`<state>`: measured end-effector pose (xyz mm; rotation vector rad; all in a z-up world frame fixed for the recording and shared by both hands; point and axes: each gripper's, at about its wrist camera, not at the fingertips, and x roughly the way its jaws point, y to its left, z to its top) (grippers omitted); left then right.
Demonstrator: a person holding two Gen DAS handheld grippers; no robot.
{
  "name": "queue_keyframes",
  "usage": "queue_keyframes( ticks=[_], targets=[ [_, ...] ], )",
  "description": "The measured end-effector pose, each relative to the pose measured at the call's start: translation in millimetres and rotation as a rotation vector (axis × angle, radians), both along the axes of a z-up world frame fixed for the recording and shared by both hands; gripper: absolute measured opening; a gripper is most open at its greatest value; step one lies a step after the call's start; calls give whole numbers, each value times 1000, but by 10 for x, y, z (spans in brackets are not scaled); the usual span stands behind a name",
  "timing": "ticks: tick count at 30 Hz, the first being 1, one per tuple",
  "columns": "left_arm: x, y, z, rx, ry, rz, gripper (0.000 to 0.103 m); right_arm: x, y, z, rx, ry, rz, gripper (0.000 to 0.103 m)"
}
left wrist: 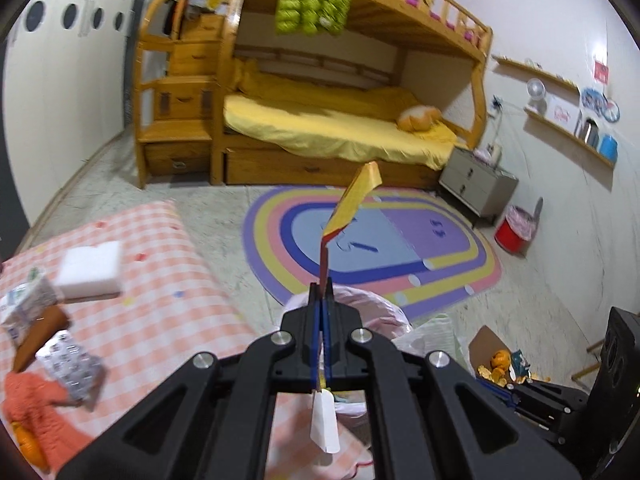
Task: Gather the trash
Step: 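Carry the tissue and card over the pink bin and open both grippers, then move both tools back over the table toward the orange knit glove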
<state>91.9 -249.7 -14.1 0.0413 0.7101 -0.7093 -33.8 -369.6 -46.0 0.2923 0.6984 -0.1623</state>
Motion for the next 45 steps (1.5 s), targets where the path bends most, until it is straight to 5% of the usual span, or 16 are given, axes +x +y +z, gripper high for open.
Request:
queue_keyframes(
  ticks=[11, 12, 15, 16, 21, 26, 34, 45],
  targets=[
    [561, -797, -577, 37, 134, -59, 0, 414, -591, -464, 47, 44, -56, 3],
    [614, -831, -622, 40, 145, -54, 6, 448, -611, -492, 46, 48, -56, 4],
    [687, -799, -666, 45, 158, -25, 57, 535, -696, -633, 65, 78, -72, 13],
    [698, -765, -677, 48, 155, -13, 60, 537, -717, -650, 72, 81, -81, 19],
    [705, -538, -630, 75, 149, 35, 60, 394, -726, -579, 92, 63, -115, 29],
    [555, -180, -419, 108, 78, 103, 60, 164, -547, -234, 62, 2, -96, 9],
    [170, 543, -124, 181, 9, 212, 60, 108, 161, 184, 27, -47, 76, 10],
    [-170, 1896, -37, 207, 29, 441, 63, 291, 1166, 404, -32, -42, 304, 15]
  ],
)
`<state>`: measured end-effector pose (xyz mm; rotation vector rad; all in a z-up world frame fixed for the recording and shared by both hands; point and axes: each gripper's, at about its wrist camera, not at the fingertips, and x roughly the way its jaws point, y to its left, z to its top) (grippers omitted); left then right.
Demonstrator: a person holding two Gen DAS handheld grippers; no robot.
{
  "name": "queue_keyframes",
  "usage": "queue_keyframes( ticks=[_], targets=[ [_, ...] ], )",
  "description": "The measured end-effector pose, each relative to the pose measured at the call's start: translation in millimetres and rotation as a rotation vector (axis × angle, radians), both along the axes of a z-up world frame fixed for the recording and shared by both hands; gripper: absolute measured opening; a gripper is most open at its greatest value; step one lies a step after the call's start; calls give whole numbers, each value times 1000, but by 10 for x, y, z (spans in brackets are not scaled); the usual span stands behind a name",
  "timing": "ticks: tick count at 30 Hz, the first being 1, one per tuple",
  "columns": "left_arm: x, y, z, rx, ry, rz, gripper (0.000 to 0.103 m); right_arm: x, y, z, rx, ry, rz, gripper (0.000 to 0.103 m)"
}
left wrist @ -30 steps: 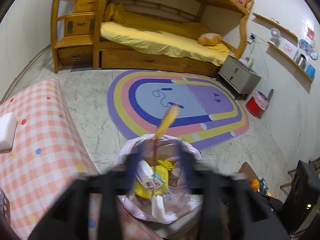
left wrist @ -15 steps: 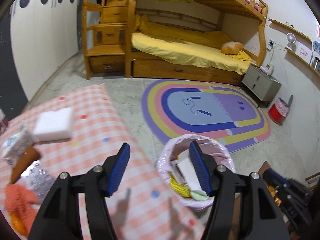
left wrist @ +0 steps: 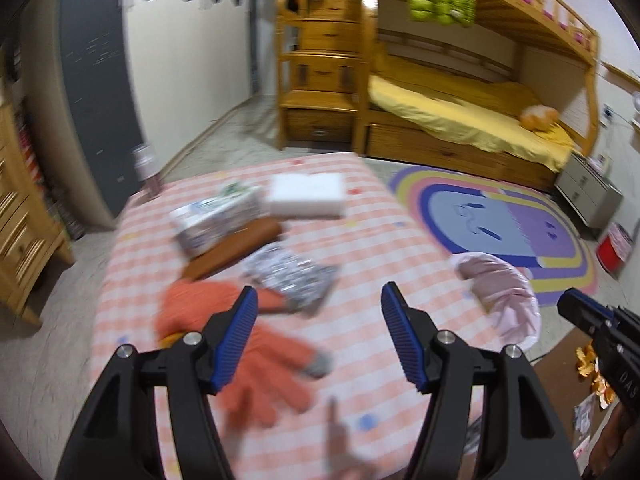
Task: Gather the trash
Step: 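Move both tools back over the table toward the orange knit glove, then grasp the orange knit glove with the right gripper and lift it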
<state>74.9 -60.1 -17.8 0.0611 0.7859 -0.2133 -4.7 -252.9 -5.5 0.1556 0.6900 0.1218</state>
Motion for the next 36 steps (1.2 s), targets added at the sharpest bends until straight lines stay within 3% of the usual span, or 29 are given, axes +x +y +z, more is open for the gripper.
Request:
queue_keyframes(
  ticks=[6, 16, 24, 36],
  targets=[
    [-154, 764, -24, -20, 1, 134, 67, 146, 583, 27, -47, 14, 123, 24],
    [-240, 1488, -173, -1, 21, 277, 69, 336, 1295, -148, -94, 64, 262, 37],
    [-38, 1764, -285, -8, 50, 355, 72, 649, 1760, -460, -150, 131, 353, 43],
    [250, 1842, -412, 7, 94, 398, 72, 1135, 2044, -851, -176, 204, 409, 49]
  ],
)
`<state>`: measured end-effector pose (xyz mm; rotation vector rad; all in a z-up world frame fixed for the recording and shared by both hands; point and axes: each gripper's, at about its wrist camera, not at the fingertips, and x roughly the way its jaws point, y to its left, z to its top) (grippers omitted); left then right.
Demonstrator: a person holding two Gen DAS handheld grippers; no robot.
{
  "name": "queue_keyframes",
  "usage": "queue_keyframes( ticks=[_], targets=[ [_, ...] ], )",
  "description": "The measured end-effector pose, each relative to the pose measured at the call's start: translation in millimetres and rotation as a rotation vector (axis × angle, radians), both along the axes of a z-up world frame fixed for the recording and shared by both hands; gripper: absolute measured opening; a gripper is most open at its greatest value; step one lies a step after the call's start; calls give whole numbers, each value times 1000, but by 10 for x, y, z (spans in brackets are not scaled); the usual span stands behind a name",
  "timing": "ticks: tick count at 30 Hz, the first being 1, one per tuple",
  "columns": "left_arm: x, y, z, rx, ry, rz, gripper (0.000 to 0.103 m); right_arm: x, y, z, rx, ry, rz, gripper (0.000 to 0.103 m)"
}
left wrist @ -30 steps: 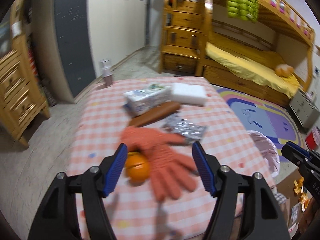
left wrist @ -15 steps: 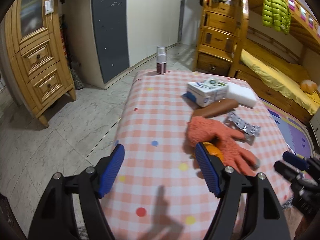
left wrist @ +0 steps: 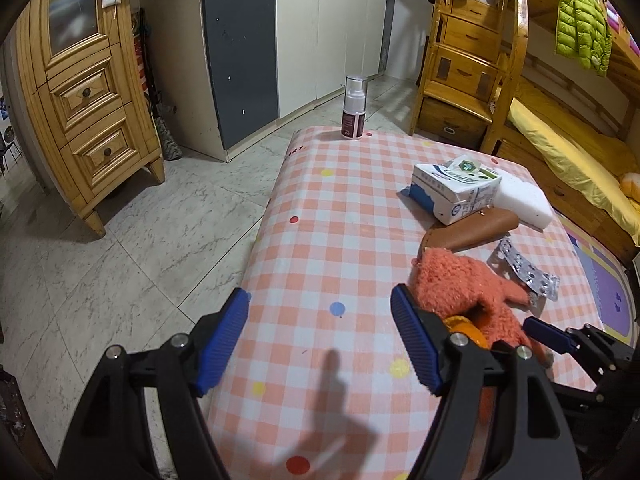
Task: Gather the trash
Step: 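Grasp the orange knit glove with the right gripper and lift it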
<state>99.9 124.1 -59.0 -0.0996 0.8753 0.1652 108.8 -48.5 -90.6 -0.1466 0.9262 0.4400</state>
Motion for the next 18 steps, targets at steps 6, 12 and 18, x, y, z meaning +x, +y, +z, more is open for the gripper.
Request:
queue_keyframes(
  ticks=[6, 12, 18],
  targets=[
    [46, -23, -12, 6, 11, 3, 72, -56, 83, 2, -32, -30, 51, 23],
    [-18, -52, 71, 22, -1, 2, 72, -208, -4, 352, 35, -124, 35, 11],
    [-96, -145, 190, 12, -21, -24, 72, -430, -363, 942, 130, -240, -41, 11]
  ],
)
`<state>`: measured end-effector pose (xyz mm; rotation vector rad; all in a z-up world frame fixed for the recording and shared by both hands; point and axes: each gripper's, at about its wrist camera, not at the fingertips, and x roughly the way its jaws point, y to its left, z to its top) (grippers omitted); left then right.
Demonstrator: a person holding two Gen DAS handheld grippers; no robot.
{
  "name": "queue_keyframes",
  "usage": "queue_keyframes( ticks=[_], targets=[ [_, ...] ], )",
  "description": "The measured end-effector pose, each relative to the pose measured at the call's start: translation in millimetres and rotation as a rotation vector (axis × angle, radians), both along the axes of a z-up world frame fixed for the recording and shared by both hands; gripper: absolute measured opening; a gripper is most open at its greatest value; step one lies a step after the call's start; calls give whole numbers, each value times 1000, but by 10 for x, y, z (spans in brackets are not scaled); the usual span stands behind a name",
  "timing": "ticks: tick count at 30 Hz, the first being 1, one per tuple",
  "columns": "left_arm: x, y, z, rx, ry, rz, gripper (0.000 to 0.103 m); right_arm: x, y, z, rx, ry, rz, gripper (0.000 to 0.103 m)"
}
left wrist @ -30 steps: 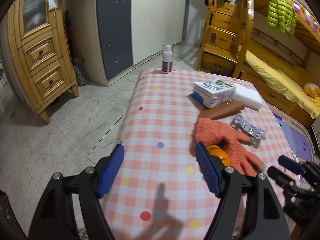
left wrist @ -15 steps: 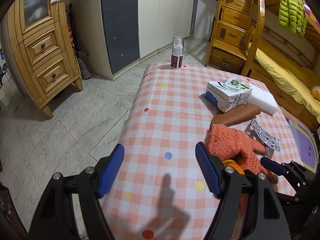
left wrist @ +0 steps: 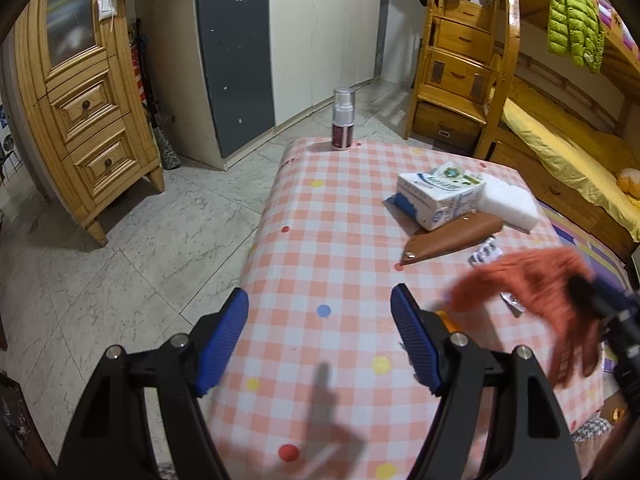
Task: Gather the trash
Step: 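Grasp the orange knit glove with the right gripper and lift it, then grasp the peeled orange with the left gripper while the right holds the glove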
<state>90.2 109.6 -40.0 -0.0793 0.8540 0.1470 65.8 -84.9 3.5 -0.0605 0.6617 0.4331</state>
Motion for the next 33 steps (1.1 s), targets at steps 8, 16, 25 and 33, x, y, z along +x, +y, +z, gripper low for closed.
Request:
queue_keyframes(
  ticks=[8, 16, 25, 33],
  targets=[
    [-57, -304, -20, -8, 14, -77, 72, -254, -430, 179, 12, -35, -87, 11],
    [-71, -637, -222, 1, 76, -195, 72, -212, -655, -110, 2, 41, -152, 11],
    [28, -780, -481, -27, 128, -237, 71, -232, -680, -203, 6, 65, -159, 12],
    [75, -785, -625, -22, 144, -271, 58, -248, -663, -215, 9, 76, -152, 12]
  ],
)
